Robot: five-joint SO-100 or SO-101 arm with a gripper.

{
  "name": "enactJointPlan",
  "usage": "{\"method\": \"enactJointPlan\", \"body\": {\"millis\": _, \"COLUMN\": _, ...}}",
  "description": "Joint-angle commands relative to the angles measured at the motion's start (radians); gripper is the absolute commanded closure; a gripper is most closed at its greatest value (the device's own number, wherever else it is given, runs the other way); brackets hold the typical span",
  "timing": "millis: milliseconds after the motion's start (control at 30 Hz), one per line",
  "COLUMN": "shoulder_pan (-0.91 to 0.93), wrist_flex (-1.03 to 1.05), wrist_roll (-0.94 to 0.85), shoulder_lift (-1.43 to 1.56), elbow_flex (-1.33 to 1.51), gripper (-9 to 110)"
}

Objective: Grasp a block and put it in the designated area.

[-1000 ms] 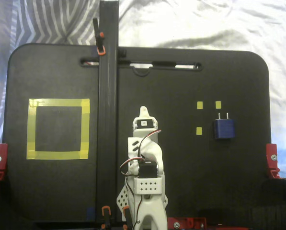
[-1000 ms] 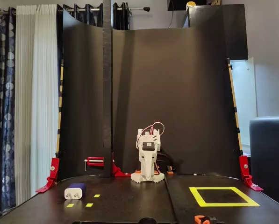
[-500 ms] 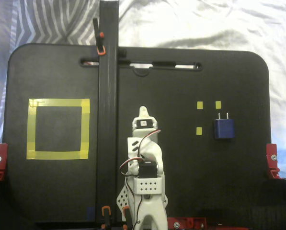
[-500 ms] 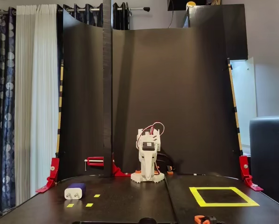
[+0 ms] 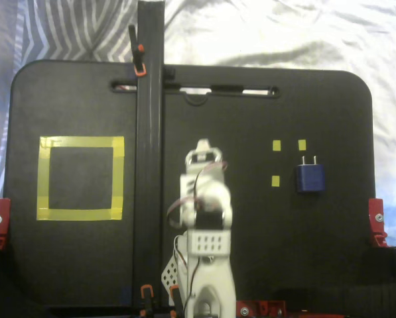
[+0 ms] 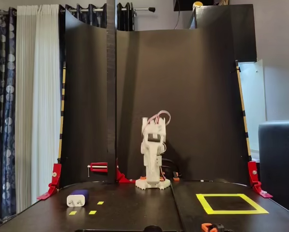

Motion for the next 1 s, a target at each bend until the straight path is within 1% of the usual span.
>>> {"method": "enactJointPlan", "body": {"millis": 0, "shoulder_pan": 0.020, "wrist_flex": 0.003, "wrist_roll": -0.005, "shoulder_lift": -0.095, "elbow_flex": -0.137, "gripper": 101}}
{"method": "enactJointPlan", "body": {"millis": 233, "shoulder_pan": 0.061, "wrist_flex": 0.038, "wrist_roll": -0.025, "shoulder_lift": -0.268, "elbow_flex": -0.305, "gripper": 101}}
{"method": "enactJointPlan", "body": {"millis": 300, "shoulder_pan": 0.074, "wrist_flex": 0.072, "wrist_roll": -0.072, "shoulder_lift": -0.307, "elbow_flex": -0.353, "gripper": 101}}
{"method": "enactJointPlan", "body": {"millis": 400, "shoulder_pan": 0.097, "wrist_flex": 0.144, "wrist_roll": -0.201, "shoulder_lift": -0.382, "elbow_flex": -0.449, "gripper": 101}}
{"method": "enactJointPlan", "body": {"millis": 567, "shoulder_pan": 0.153, "wrist_flex": 0.276, "wrist_roll": -0.494, "shoulder_lift": -0.514, "elbow_flex": -0.630, "gripper": 101}}
{"method": "enactJointPlan", "body": {"millis": 800, "shoulder_pan": 0.281, "wrist_flex": 0.334, "wrist_roll": -1.014, "shoulder_lift": -0.649, "elbow_flex": -0.742, "gripper": 101}}
{"method": "enactJointPlan", "body": {"millis": 900, "shoulder_pan": 0.334, "wrist_flex": 0.413, "wrist_roll": -1.239, "shoulder_lift": -0.710, "elbow_flex": -0.795, "gripper": 101}}
{"method": "enactJointPlan", "body": {"millis": 967, "shoulder_pan": 0.371, "wrist_flex": 0.505, "wrist_roll": -1.417, "shoulder_lift": -0.753, "elbow_flex": -0.842, "gripper": 101}}
